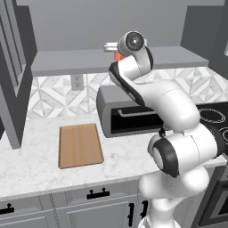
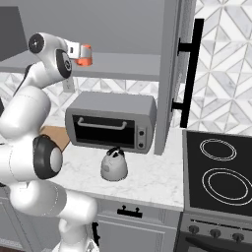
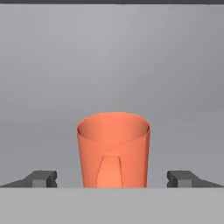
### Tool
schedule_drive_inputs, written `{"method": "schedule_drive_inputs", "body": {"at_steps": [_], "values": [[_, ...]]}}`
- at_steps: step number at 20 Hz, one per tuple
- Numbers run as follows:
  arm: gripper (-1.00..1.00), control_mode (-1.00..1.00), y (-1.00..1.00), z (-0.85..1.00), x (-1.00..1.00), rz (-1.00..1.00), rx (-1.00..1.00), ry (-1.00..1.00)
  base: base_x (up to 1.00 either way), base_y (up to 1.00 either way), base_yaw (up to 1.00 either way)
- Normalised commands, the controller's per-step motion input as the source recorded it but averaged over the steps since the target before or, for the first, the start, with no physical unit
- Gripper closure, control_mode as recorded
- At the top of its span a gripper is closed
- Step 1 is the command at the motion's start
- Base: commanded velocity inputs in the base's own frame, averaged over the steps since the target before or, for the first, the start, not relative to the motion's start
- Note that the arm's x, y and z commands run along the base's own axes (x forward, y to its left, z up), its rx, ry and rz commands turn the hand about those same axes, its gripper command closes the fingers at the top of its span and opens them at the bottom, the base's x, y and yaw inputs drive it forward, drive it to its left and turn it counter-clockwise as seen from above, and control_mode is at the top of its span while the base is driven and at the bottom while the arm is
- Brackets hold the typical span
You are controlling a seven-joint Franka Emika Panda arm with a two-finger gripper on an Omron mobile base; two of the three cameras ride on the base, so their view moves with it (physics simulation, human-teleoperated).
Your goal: Pick the kettle from the counter and place it on the tray. Then pick the mug from the cabinet and place it on the tray. Then close the cabinet doors.
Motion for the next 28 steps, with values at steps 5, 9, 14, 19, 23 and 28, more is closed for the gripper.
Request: {"method": "schedule_drive_inputs", "body": {"at_steps": [5, 9, 14, 19, 23, 28], "values": [[-1.0, -1.0, 0.0, 0.0, 0.14, 0.0, 0.0, 0.0, 0.0, 0.0, 0.0], [-1.0, -1.0, 0.0, 0.0, 0.0, 0.0, 0.0, 0.0, 0.0, 0.0, 0.0], [-1.0, -1.0, 0.0, -0.01, 0.01, 0.0, 0.01, 0.0, 0.0, 0.0, 0.0], [-1.0, -1.0, 0.0, -0.05, 0.06, 0.0, 0.02, 0.0, 0.0, 0.0, 0.0], [-1.0, -1.0, 0.0, -0.04, 0.08, 0.0, 0.02, 0.0, 0.0, 0.0, 0.0], [-1.0, -1.0, 0.0, -0.04, 0.06, 0.0, 0.02, 0.0, 0.0, 0.0, 0.0]]}}
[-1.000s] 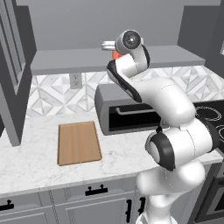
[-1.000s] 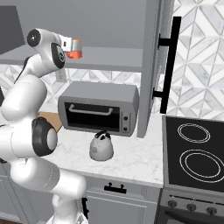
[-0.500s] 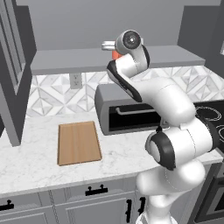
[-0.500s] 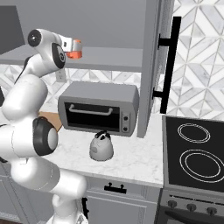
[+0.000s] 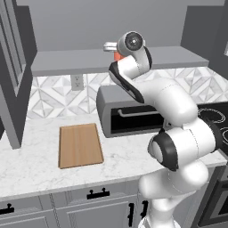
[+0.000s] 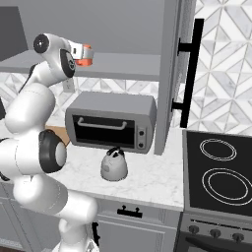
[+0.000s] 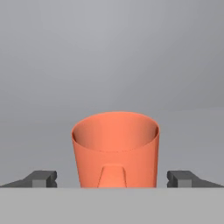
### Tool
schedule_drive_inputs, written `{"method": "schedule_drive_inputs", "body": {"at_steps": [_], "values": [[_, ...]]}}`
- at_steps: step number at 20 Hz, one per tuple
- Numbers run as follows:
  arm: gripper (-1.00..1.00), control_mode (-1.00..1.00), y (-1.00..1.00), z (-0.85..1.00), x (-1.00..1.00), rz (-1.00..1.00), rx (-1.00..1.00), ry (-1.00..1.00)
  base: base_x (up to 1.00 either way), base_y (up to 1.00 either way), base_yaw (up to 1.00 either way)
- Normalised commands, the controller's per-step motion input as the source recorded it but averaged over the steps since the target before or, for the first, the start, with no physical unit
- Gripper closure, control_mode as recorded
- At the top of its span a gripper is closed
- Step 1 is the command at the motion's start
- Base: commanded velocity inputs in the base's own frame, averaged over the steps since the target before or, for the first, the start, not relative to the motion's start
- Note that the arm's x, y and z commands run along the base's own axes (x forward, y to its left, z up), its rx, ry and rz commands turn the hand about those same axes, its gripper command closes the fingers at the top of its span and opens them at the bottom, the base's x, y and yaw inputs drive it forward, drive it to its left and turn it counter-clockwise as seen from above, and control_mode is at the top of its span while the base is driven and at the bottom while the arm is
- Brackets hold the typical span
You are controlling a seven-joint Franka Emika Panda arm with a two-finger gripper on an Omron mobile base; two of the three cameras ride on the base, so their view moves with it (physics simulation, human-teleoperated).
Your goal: Pick the kettle from the counter and place it on the tray. Then pick the mug from the cabinet and place it on the tray. Then close the cabinet doors.
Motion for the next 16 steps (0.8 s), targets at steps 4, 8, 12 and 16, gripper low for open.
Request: {"method": "schedule_drive_inputs", "body": {"at_steps": [4, 8, 12, 16], "values": [[1.0, -1.0, 0.0, -0.03, 0.0, 0.0, 0.02, 0.0, 0.0, 0.0, 0.0], [1.0, -1.0, -0.03, 0.0, 0.0, 0.0, 0.02, 0.0, 0.0, 0.0, 0.0], [1.0, -1.0, -0.01, 0.0, 0.0, 0.0, 0.0, 0.0, 0.0, 0.0, 0.0], [1.0, -1.0, 0.0, 0.0, 0.0, 0.0, 0.0, 0.0, 0.0, 0.0, 0.0]]}}
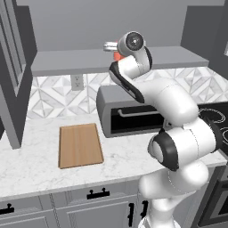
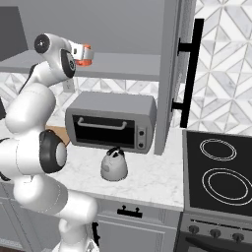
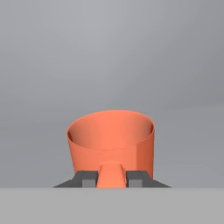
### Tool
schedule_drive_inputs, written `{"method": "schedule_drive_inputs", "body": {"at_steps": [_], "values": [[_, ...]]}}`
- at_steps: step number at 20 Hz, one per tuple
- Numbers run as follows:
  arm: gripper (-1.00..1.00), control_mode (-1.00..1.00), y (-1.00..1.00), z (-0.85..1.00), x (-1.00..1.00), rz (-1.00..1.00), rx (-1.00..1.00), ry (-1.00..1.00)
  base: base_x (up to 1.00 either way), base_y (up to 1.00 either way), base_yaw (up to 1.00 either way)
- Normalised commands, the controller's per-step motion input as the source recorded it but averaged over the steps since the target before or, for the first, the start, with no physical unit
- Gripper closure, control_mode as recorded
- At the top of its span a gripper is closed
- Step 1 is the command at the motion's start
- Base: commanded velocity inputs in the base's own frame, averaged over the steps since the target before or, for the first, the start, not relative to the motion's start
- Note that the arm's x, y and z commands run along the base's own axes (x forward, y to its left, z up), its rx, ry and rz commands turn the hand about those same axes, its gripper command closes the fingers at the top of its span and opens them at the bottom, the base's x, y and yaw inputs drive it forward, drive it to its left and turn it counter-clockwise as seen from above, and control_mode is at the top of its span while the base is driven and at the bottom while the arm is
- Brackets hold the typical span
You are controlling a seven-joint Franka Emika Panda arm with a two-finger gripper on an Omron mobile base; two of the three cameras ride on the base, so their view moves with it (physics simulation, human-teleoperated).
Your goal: Pick the kettle from the counter and place it on the tray. Then pick the mug from the cabinet and place it on the tray. Then close the cabinet doors.
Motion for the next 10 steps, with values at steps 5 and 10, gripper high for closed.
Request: {"method": "schedule_drive_inputs", "body": {"at_steps": [5, 10], "values": [[1.0, -1.0, 0.0, 0.0, -0.07, 0.0, 0.0, 0.0, 0.0, 0.0, 0.0], [1.0, -1.0, 0.0, 0.0, -0.43, 0.0, 0.06, -0.08, 0.0, 0.0, 0.0]]}}
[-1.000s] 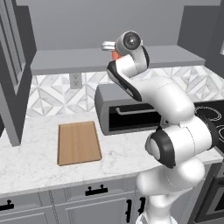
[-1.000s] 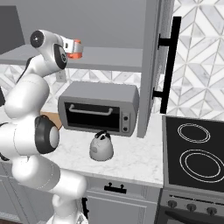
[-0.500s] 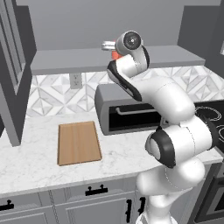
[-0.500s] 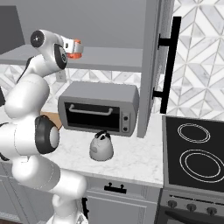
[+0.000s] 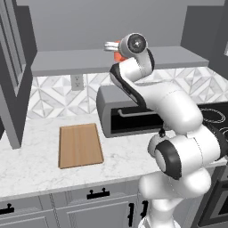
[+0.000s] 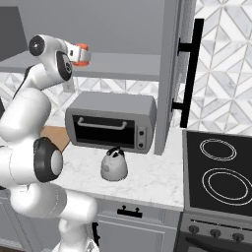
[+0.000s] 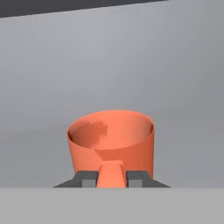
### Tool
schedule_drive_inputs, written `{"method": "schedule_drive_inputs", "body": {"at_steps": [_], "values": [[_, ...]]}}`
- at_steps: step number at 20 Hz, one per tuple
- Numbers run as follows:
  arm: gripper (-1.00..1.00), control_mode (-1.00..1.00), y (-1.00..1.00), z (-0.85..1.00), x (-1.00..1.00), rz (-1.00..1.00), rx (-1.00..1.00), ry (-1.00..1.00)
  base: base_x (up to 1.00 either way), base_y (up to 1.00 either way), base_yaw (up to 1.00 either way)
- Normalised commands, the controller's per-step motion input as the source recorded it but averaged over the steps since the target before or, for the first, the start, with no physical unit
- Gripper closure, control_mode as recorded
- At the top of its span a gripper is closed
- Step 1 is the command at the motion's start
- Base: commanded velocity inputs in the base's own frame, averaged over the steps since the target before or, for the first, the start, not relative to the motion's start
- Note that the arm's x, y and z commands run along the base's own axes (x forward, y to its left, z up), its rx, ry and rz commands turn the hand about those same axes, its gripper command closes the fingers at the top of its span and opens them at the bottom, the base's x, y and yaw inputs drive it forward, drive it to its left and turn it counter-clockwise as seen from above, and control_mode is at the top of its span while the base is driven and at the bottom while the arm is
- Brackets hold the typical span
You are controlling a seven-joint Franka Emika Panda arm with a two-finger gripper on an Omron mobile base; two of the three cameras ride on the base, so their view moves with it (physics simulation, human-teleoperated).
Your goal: Pick the kettle from the counter and place it on the tray. Then pick the mug from the cabinet and place it on the tray. Then close the cabinet doors.
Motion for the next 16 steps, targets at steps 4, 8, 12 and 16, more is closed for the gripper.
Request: {"method": "schedule_drive_inputs", "body": {"at_steps": [4, 8, 12, 16], "values": [[1.0, -1.0, 0.0, 0.0, -0.48, 0.0, 0.08, -0.01, 0.0, 0.0, 0.0], [1.0, -1.0, 0.02, -0.04, -0.66, 0.0, 0.1, -0.05, 0.0, 0.0, 0.0], [1.0, -1.0, 0.28, -0.01, -0.98, -0.04, 0.12, -0.09, 0.0, 0.0, 0.0], [1.0, -1.0, 0.5, 0.0, -0.84, -0.13, 0.1, 0.0, 0.0, 0.0, 0.0]]}}
